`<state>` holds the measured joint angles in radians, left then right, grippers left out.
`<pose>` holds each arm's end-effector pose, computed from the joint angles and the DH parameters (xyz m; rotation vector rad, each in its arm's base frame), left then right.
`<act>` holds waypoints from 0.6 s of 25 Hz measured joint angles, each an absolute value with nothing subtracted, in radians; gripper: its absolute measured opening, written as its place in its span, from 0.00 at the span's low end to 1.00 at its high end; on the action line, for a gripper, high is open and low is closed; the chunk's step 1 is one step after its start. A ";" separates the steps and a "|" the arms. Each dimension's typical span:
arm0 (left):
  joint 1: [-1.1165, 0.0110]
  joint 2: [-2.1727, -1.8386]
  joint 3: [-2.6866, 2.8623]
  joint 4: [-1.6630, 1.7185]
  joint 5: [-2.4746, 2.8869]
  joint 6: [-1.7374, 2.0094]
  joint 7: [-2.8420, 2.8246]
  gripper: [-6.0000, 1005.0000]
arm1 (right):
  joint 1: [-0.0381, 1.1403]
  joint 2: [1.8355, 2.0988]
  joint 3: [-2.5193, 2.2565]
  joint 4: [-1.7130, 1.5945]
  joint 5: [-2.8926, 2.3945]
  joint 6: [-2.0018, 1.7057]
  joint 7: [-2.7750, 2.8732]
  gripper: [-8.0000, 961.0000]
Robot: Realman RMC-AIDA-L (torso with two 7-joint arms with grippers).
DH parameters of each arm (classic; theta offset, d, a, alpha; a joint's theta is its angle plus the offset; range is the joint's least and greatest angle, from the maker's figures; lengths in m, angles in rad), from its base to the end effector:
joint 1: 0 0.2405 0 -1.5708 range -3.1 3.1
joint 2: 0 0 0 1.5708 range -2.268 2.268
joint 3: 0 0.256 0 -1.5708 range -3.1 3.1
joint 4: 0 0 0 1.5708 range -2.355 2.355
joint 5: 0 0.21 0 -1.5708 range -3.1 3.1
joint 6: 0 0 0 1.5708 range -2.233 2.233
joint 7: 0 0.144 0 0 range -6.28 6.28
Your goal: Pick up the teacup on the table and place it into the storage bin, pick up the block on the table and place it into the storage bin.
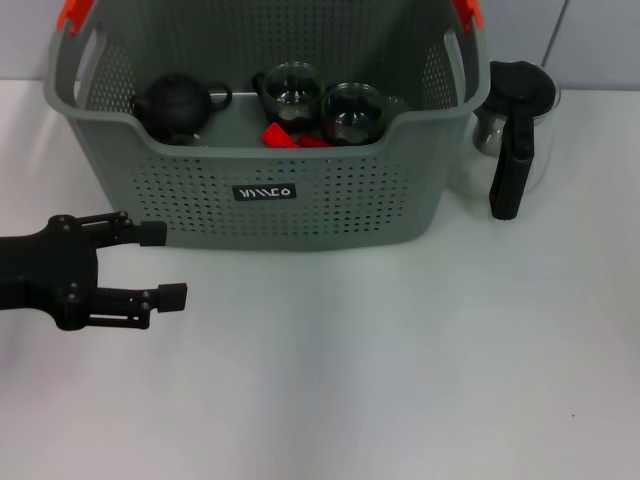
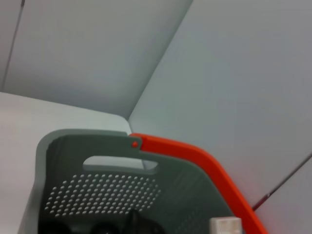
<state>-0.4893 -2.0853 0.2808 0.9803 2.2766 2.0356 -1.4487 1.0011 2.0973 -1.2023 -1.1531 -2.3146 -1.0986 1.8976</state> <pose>-0.2775 0.2778 0.0791 -2.7704 -0.6159 -0.7120 0.0070 0.4486 0.0072 -2.5760 -0.1979 0.1389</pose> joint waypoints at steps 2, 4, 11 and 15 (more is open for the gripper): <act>-0.492 -2.085 0.281 0.980 2.275 2.036 -1.450 0.90 | 0.995 2.098 -1.200 -1.153 -2.309 -1.097 1.898 0.27; -0.496 -2.084 0.281 0.980 2.276 2.036 -1.453 0.90 | 0.980 2.099 -1.197 -1.161 -2.290 -1.091 1.901 0.30; -0.499 -2.081 0.273 0.980 2.266 2.035 -1.457 0.90 | 0.928 2.096 -1.138 -1.242 -2.194 -1.147 1.922 0.51; -0.495 -2.080 0.265 0.975 2.226 2.044 -1.455 0.90 | 0.841 2.096 -1.118 -1.358 -2.061 -1.249 1.949 0.66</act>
<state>-0.4953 -2.0802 0.2645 0.9748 2.2260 2.0439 -1.4555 0.8413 2.0957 -1.1183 -1.3585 -2.0609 -1.2494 1.9492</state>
